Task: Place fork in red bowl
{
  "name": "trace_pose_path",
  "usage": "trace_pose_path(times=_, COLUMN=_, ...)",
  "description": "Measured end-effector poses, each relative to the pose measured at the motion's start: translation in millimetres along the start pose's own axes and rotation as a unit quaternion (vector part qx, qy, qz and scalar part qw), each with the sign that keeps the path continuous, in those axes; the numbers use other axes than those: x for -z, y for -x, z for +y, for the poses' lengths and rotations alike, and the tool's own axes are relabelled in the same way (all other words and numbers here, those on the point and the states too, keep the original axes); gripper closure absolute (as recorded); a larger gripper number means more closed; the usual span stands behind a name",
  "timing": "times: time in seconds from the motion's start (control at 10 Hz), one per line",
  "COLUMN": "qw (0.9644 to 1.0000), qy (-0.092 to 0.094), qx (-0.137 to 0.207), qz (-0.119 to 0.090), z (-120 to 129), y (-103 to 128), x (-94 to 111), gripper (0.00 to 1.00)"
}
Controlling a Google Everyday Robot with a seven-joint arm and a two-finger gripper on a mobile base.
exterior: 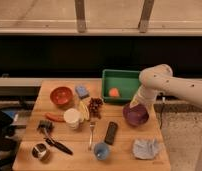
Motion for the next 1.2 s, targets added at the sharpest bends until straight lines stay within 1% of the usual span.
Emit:
trace_pose_path(times=0.2, qw=1.0, qy=0.002, qx=0.003, qz=0.001, z=1, y=2, x=1, gripper=0.35)
trace_pose_path(times=0.4, qw=0.9996, qy=0.013, qx=0.025, qz=0.006, z=12, y=3, x=7, gripper=0.35)
trace_pose_path(times=0.5, qw=0.9988, qy=0.021, qx=0.044, qz=0.008, z=30, y=1, x=11, gripper=0.35)
trace_pose_path(times=0.6, qw=0.9973, qy=0.027, qx=0.067, qz=0.011, z=53, y=-4, x=13, gripper=0.35)
trace_pose_path(times=0.7, qw=0.9949, qy=0.032, qx=0.095, qz=0.016, z=76, y=-13, x=15, gripper=0.35)
trace_pose_path(times=0.8, qw=0.9915, qy=0.037, qx=0.122, qz=0.023, z=98, y=-24, x=15, gripper=0.35)
trace_pose_path(times=0.9, qw=0.9869, qy=0.041, qx=0.153, qz=0.03, z=118, y=-40, x=15, gripper=0.35)
trace_pose_path(times=1.0, qw=0.9818, qy=0.043, qx=0.181, qz=0.037, z=132, y=-58, x=15, gripper=0.35)
trace_pose_path(times=1.1, qw=0.9751, qy=0.049, qx=0.211, qz=0.046, z=149, y=-78, x=14, gripper=0.35)
trace_pose_path(times=1.2, qw=0.9677, qy=0.06, qx=0.237, qz=0.06, z=164, y=-97, x=13, gripper=0.35)
